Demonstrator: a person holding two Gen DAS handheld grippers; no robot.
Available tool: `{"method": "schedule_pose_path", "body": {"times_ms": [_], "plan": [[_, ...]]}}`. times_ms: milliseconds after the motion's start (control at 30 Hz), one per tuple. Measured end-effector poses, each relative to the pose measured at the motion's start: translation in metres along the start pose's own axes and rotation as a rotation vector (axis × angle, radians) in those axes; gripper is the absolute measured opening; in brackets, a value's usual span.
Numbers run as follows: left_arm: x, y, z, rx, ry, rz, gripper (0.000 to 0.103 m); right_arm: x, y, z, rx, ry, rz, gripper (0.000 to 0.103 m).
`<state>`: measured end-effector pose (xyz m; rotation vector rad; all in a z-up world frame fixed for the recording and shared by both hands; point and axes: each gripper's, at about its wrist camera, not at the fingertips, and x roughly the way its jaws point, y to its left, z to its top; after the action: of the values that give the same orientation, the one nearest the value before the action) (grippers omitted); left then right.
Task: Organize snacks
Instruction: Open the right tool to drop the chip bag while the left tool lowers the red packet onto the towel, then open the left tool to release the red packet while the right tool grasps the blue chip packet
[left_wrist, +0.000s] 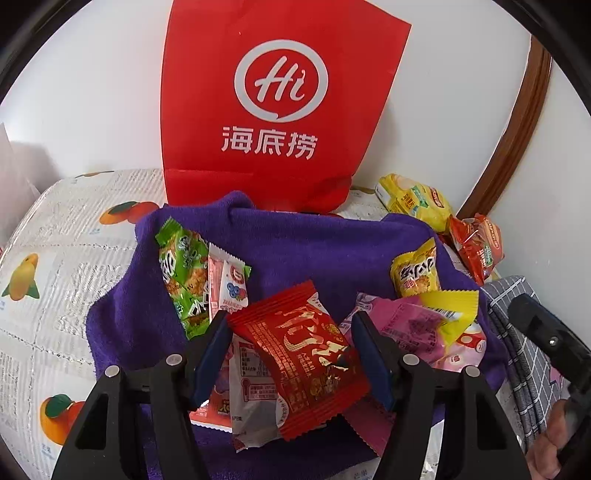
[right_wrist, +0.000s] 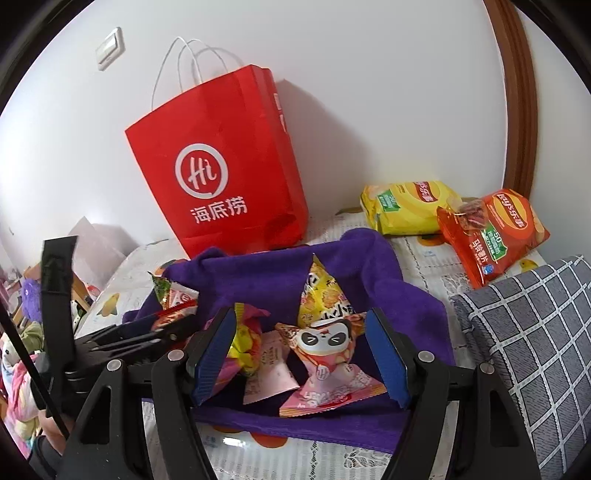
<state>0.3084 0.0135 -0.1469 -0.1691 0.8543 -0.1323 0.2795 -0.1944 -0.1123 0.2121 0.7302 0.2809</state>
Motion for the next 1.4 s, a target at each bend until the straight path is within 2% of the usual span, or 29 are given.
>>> {"method": "schedule_pose_path", "body": {"times_ms": [267, 367, 533, 900, 1067, 1200, 1400], "plan": [[0.003, 0.002, -0.001, -0.029, 0.012, -0.021, 0.066, 0.005, 0.001, -0.002, -0.003, 0.003, -0.007, 0.072], [0.001, 0.004, -0.001, -0.034, 0.015, -0.021, 0.072, 0.008, -0.001, -0.003, 0.003, 0.007, -0.003, 0.072], [-0.008, 0.012, -0.002, -0.063, 0.014, -0.041, 0.074, 0.008, 0.002, -0.004, -0.01, -0.007, 0.002, 0.072], [-0.041, 0.028, -0.023, -0.101, -0.019, -0.079, 0.074, 0.007, 0.02, -0.014, -0.083, -0.04, 0.075, 0.072], [-0.052, 0.036, -0.034, -0.118, -0.022, -0.101, 0.074, -0.004, 0.033, -0.027, -0.147, -0.066, 0.096, 0.072], [-0.056, 0.04, -0.043, -0.114, -0.02, -0.098, 0.074, -0.018, 0.033, -0.041, -0.112, -0.046, 0.184, 0.072], [-0.061, 0.04, -0.052, -0.08, -0.018, -0.084, 0.074, -0.04, 0.035, -0.07, -0.121, 0.004, 0.145, 0.072]]}}
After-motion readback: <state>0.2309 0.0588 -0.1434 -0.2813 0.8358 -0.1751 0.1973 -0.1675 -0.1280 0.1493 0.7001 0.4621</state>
